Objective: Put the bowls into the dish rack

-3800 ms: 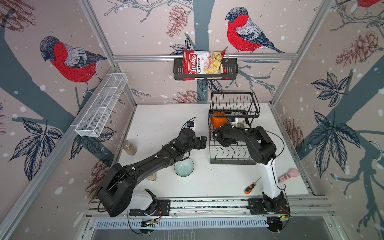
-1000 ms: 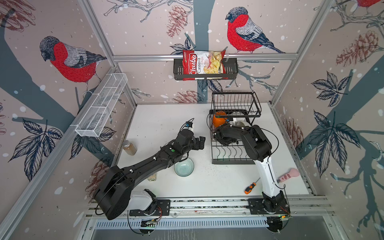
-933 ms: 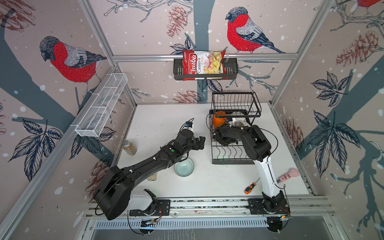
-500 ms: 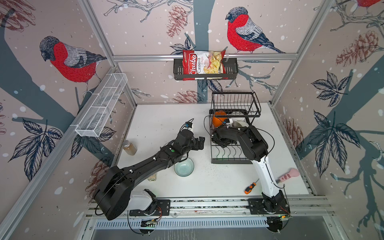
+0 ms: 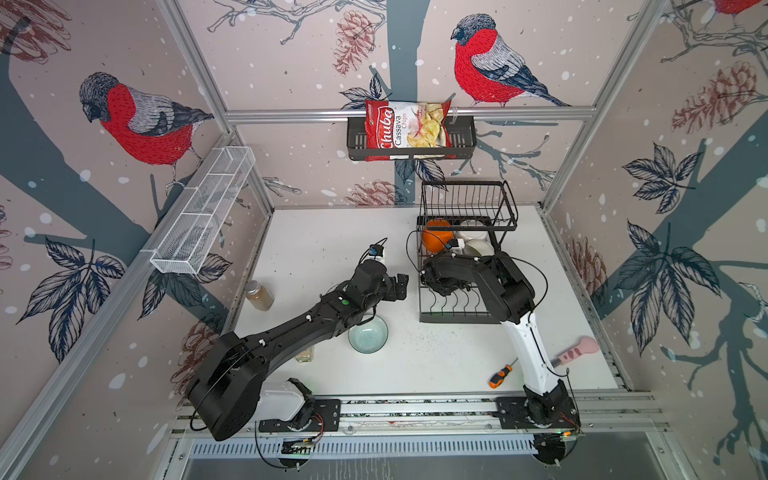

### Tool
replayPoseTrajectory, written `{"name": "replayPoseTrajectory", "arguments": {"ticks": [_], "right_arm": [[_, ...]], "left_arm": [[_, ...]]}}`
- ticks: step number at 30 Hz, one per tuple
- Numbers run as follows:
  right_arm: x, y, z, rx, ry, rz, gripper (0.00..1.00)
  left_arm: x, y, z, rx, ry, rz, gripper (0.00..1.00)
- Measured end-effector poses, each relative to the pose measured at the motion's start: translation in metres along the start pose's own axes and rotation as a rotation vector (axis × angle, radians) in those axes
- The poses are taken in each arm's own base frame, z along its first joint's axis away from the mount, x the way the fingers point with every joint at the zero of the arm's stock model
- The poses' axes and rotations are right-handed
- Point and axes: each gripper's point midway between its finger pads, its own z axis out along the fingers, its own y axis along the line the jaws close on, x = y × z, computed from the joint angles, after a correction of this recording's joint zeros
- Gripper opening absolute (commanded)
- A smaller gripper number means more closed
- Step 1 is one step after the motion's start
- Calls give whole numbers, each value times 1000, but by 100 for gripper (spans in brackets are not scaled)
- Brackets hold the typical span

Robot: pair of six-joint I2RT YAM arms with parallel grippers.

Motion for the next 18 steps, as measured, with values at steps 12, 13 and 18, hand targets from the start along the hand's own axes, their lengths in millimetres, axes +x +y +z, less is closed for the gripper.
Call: {"name": "replayPoseTrajectory", "arguments": {"ticks": [12, 13, 18], "right_arm": [[6, 4, -5, -90, 97, 59, 33], [6, 4, -6, -95, 102, 67, 34], [3, 1, -7, -115, 115, 105, 37]], "left_arm": [[0, 0, 0, 0, 1, 0, 94], [0, 0, 0, 1, 0, 0, 94], [-2, -1, -2, 3, -5, -1, 94]]}}
